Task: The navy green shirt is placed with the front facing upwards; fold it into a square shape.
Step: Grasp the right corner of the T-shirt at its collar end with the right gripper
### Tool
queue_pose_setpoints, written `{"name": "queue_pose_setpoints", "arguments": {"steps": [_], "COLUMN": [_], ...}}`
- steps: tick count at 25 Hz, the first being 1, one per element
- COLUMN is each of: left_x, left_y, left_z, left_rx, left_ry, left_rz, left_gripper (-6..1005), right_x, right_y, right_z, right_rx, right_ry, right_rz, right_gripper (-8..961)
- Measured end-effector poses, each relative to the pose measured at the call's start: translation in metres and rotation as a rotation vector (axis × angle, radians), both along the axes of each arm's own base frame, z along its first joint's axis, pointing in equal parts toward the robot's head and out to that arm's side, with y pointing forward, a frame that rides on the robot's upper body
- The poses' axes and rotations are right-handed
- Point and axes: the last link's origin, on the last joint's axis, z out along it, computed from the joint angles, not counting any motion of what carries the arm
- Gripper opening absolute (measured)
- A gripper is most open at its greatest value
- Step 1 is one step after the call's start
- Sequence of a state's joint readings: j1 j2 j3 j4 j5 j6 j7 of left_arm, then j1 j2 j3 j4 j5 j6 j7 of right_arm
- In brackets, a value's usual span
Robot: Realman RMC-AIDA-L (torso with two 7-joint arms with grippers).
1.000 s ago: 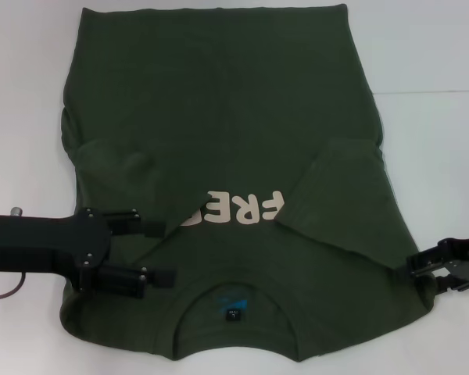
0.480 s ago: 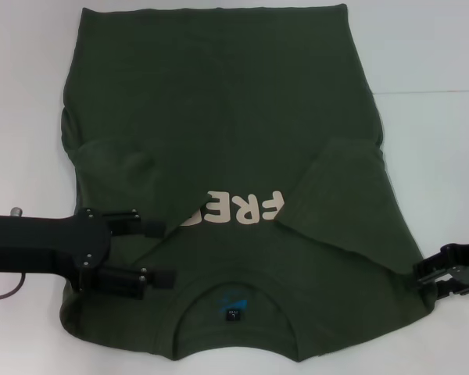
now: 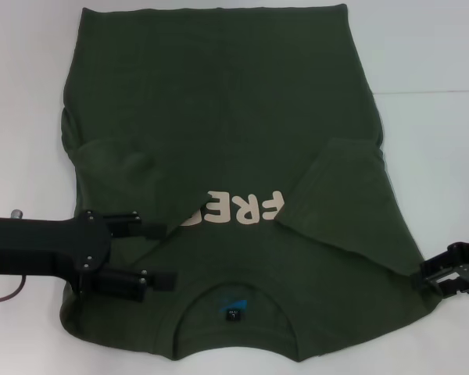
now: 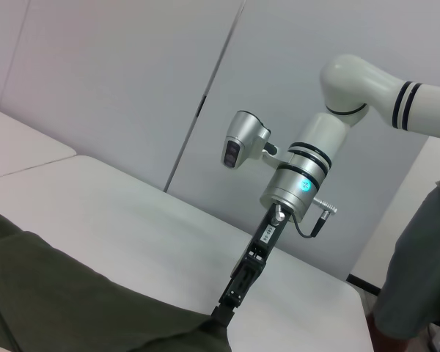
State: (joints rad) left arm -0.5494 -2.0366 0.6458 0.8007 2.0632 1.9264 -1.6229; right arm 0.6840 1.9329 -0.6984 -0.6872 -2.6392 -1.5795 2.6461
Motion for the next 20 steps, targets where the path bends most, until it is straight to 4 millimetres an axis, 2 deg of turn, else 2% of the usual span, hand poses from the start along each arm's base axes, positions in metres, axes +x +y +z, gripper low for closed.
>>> {"name": "queue_pose_setpoints", "arguments": {"steps": [20], "left_x": [-0.0018], "left_y": [-0.0023], "left_z": [-0.0013], "left_rx": [-0.002], "left_ry": [-0.003], "left_rz": [0.008], "left_gripper": [949], "right_x": [0.0026], "right_y": [-0.0015], "right_z": [-0.0038], "right_rx": [-0.007], "right_ry": [-0.014], "right_rz": [0.001], "right_gripper": [623]}}
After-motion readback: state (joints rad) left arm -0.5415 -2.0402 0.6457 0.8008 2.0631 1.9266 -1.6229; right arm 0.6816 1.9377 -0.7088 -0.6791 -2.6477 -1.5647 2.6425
